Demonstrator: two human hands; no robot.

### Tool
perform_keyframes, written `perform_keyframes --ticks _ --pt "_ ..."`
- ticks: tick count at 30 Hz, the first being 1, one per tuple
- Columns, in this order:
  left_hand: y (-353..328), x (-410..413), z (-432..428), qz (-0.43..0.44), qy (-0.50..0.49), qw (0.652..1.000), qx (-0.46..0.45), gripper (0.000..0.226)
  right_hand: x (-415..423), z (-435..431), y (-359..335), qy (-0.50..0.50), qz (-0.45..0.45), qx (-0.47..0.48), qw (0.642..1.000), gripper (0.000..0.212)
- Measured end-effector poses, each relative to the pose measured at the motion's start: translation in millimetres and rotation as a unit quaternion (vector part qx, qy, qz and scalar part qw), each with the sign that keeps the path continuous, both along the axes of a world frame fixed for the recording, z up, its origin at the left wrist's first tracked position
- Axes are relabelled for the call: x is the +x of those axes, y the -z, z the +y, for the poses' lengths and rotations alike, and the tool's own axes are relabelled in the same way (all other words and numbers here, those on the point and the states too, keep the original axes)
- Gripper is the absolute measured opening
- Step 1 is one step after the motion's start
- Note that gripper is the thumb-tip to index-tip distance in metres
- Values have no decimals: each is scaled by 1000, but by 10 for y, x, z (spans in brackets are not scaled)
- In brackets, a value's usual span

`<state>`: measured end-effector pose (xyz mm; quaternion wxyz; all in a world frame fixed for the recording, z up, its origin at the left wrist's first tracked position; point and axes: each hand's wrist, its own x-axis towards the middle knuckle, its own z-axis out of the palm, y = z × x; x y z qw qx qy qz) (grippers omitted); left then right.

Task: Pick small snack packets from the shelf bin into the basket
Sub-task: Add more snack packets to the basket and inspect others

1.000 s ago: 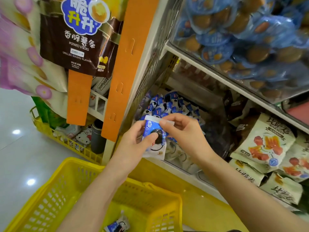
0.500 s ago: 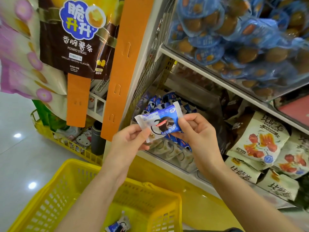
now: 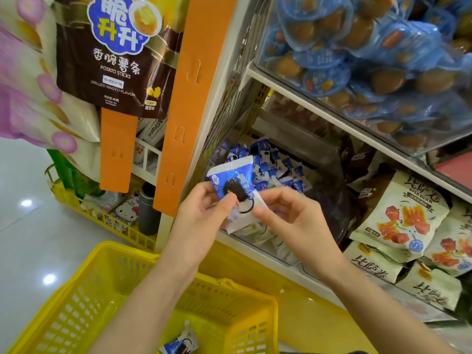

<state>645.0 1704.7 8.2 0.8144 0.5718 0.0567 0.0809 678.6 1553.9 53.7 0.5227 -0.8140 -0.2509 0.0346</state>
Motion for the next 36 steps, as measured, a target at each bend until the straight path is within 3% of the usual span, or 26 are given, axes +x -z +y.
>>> perform_keyframes --ticks 3,5,7,10,14,17,19,22,25,27,32,36 --pt "27 14 -15 29 37 997 -62 29 -21 23 36 15 -124 -76 989 18" --pt "24 13 -20 32 79 991 -102 30 -19 37 60 12 -278 -147 949 19" --pt "7 6 -27 13 119 972 -201 38 -17 61 85 9 -385 -203 900 16" --pt "18 12 16 -7 119 942 -314 53 -18 109 104 18 -432 -222 874 18" --pt "48 31 49 -23 120 955 -271 48 -16 171 123 8 -440 -228 869 22" --pt "71 58 69 -20 114 970 -215 38 2 205 108 -36 -417 -208 884 24" --pt "83 81 85 -12 101 980 -174 38 38 207 83 -61 -348 -140 925 24" --pt "82 122 100 18 66 991 -114 53 280 176 47 54 -217 -55 973 18" --pt "75 141 96 31 61 995 -75 58 895 69 135 232 -145 -116 955 21" --pt "68 138 87 33 62 996 -57 59 1346 -29 239 290 -65 -186 936 27" --pt "59 149 101 44 50 997 -48 63 2020 -279 467 362 49 -295 883 26" --pt "22 174 127 44 36 998 -34 54 2161 -348 479 344 90 -372 857 31"
